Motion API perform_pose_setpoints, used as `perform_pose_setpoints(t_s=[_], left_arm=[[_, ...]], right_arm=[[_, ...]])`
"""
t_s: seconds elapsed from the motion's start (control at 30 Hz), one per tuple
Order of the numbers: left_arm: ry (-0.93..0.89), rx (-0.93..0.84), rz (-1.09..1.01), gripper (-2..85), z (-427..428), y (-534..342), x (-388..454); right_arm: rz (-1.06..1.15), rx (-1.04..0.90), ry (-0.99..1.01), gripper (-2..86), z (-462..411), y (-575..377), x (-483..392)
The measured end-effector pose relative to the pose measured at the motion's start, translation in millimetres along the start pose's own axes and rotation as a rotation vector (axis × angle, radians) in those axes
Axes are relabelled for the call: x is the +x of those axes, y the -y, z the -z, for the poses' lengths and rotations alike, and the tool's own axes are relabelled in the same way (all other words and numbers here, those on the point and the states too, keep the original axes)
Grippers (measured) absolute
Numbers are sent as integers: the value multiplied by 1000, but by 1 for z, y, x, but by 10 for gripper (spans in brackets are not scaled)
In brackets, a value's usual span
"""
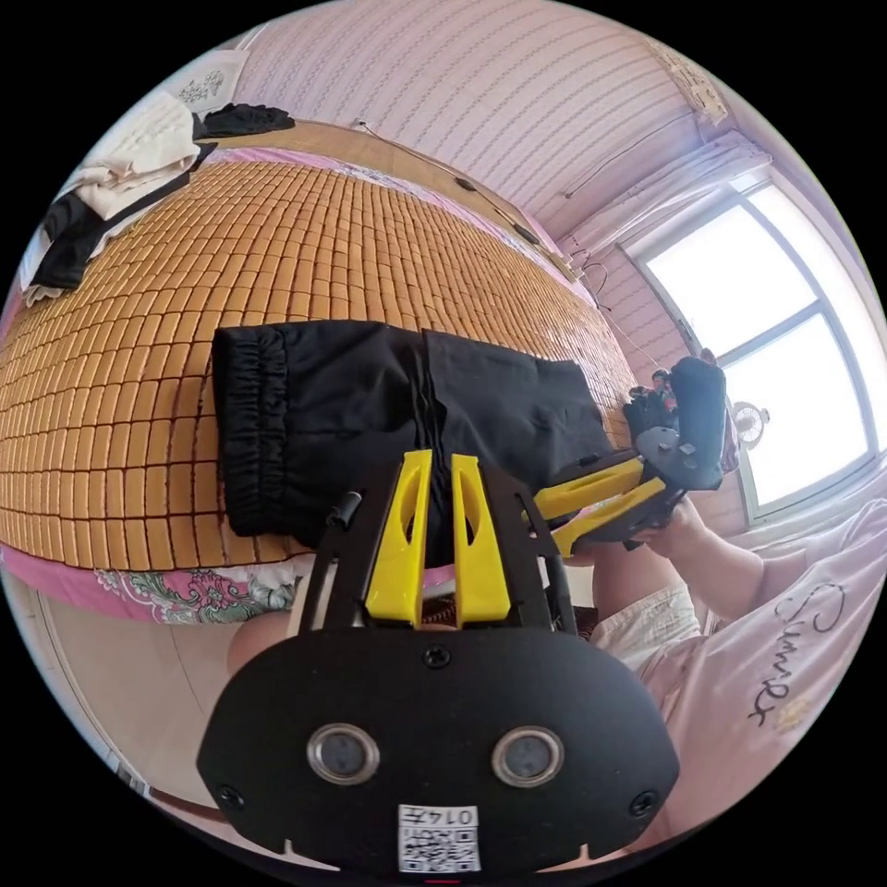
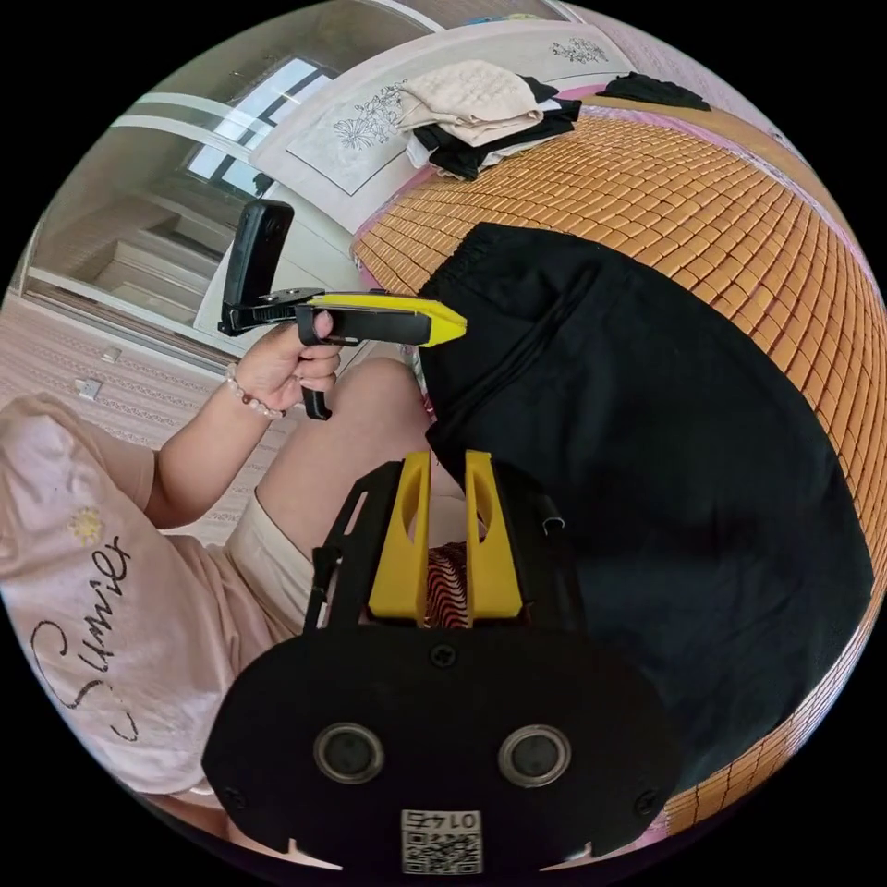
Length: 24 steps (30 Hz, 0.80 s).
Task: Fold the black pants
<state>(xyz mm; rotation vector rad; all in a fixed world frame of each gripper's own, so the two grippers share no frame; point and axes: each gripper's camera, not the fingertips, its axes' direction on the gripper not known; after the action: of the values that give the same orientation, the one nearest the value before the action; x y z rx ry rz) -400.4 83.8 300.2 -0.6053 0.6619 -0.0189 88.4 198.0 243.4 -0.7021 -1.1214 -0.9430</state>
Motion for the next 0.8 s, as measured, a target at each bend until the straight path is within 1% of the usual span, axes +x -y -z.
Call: perform_pose_setpoints(t_s=[0.07, 0.13, 0.17, 0.23, 0.3, 0.33, 0.4, 0.43, 0.53, 0.57, 0.63, 0.7, 0.8], left_arm=[[35, -14, -45, 48, -4, -3, 14], [53, -40, -65, 53, -10, -6, 23], [67, -57, -72, 59, -15, -8, 29], [79, -80, -78, 71, -24, -10, 36], [86, -114, -77, 79, -35, -9, 40], [98, -136, -78, 82, -42, -8, 41], [127, -188, -80, 80, -55, -7, 42], [124, -210, -87, 76, -60, -7, 43], [85, -170, -97, 68, -55, -10, 46], [78, -160, -103, 70, -50, -11, 48], [76, -149, -112, 76, -43, -14, 49], [85, -134, -113, 79, -36, -16, 48], [108, -141, -86, 83, -37, -19, 41]], right_arm=[[29, 52, -32, 81, 14, 14, 3], [21, 108, -198, 81, 30, 41, 18], [13, 113, -246, 81, 31, 50, 24], [8, 68, -367, 94, 24, 88, 43], [20, 22, -429, 104, 11, 113, 55], [20, -34, -449, 102, 0, 126, 64], [47, -127, -402, 66, -12, 140, 70], [81, -126, -394, 35, -12, 143, 66], [223, -79, -404, 0, 0, 142, 46], [257, -75, -382, -2, 2, 142, 42], [372, -60, -248, -5, 11, 144, 33], [411, -63, -177, -4, 15, 151, 32], [409, -92, -260, 5, 0, 169, 41]])
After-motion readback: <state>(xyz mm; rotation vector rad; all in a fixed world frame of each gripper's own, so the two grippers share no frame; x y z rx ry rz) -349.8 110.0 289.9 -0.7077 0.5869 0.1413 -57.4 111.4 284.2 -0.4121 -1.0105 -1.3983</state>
